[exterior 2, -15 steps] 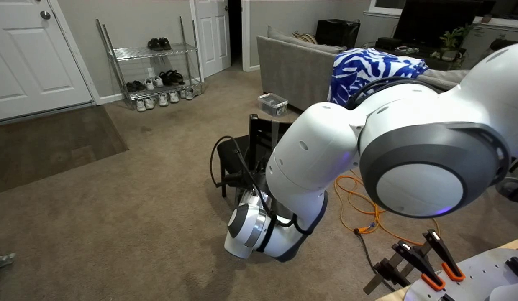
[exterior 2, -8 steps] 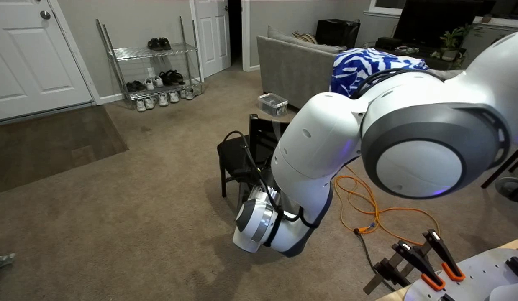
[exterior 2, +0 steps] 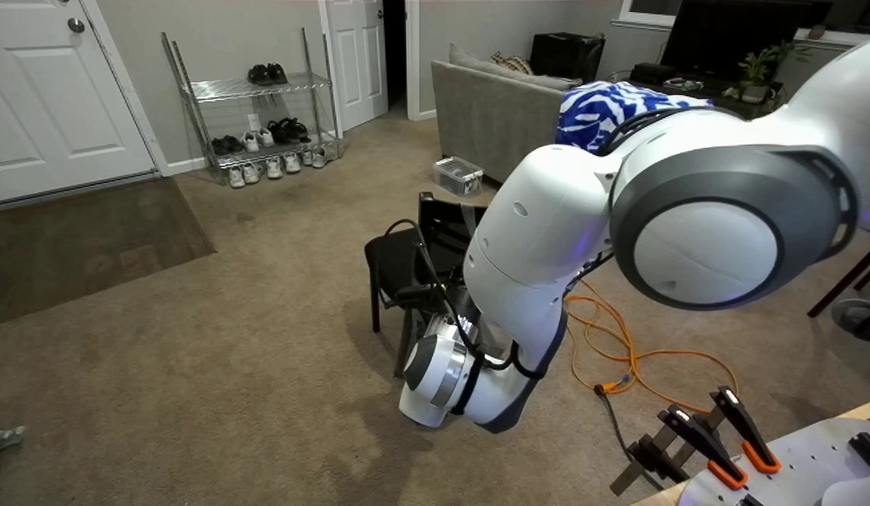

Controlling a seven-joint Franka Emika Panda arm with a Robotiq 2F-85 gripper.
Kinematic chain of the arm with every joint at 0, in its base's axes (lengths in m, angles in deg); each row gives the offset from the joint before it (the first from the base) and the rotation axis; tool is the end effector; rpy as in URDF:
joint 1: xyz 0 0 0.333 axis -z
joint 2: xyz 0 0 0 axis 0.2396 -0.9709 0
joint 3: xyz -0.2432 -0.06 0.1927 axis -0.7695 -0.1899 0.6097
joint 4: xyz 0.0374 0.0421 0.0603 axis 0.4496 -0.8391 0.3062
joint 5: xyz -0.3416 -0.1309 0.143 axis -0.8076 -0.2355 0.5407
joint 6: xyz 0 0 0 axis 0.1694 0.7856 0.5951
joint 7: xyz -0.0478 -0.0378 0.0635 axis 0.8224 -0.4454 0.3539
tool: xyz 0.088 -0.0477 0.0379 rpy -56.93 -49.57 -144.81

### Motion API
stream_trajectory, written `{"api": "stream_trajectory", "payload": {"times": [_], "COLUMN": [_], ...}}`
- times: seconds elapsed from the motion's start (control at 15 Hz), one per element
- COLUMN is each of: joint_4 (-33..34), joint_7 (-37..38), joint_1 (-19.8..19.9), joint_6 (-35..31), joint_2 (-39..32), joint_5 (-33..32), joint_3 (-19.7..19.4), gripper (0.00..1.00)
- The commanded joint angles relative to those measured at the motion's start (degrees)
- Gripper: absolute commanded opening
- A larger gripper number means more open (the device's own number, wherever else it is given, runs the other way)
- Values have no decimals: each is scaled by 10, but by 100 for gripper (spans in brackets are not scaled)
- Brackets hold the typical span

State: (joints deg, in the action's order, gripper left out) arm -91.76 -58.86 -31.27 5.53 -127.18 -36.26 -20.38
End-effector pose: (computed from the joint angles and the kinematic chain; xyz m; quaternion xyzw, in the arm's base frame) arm 0.4792 0.3227 -0.0241 0.0007 0.5198 -0.5684 0.6377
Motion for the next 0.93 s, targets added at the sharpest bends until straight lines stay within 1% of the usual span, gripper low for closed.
{"api": "stream_trajectory", "payload": {"times": [0.0,0.2,0.4,0.87], "joint_4": [-23,-19,-21,-30], "joint_7": [6,11,16,27], "joint_1": [-9,-12,-7,24], "joint_6": [4,3,3,6], "joint_2": [19,22,26,30], "joint_5": [-38,-51,-47,-35], "joint_3": [15,20,21,23], "gripper": [100,100,100,100]}}
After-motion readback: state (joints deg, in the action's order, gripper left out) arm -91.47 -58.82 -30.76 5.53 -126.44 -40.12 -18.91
